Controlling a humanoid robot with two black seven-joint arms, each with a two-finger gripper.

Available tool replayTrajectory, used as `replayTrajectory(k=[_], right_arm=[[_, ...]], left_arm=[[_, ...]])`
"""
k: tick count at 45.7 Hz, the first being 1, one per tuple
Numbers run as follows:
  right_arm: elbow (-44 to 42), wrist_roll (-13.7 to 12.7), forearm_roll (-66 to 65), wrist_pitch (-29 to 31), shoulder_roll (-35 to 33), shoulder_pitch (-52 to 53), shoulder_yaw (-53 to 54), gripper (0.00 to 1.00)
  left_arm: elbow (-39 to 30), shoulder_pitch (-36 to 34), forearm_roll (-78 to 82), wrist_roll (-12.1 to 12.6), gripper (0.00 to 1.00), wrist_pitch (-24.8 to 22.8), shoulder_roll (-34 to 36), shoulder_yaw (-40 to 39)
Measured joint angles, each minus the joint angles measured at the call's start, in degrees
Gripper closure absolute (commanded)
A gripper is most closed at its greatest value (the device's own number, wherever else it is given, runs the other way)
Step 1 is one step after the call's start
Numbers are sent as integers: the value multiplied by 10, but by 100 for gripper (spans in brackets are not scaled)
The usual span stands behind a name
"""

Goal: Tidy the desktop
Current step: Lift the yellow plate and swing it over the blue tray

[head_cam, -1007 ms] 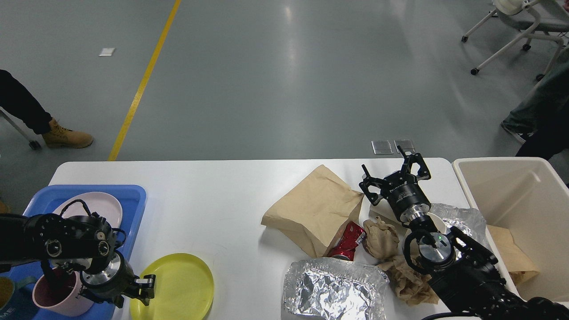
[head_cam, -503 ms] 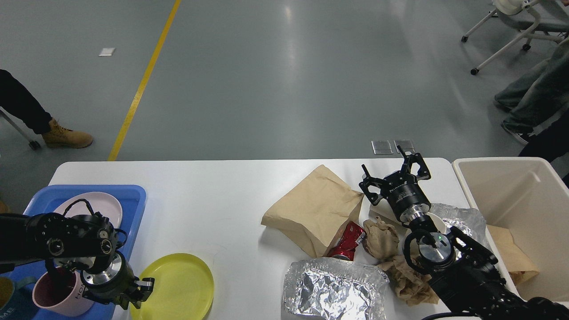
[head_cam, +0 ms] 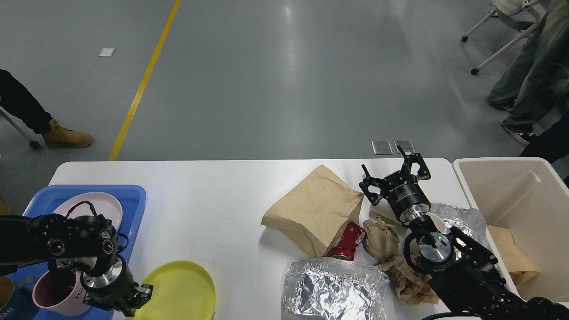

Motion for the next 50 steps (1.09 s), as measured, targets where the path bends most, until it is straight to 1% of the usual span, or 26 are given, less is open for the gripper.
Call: replayTrajectory(k=[13,18,26,34,50], right_arm=[[0,0,0,0,0,0,0,0],[0,0,0,0,0,0,0,0],[0,0,0,0,0,0,0,0],[0,0,0,0,0,0,0,0],[0,0,0,0,0,0,0,0]], left_arm=[[0,0,-5,1,100,-10,1,0],[0,0,-5,8,100,-14,2,0],[-1,-10,-9,11,100,-35,5,-10],[-1,-52,-21,8,100,-74,12,-15],[-1,-125,-35,8,100,-127,37,-11]])
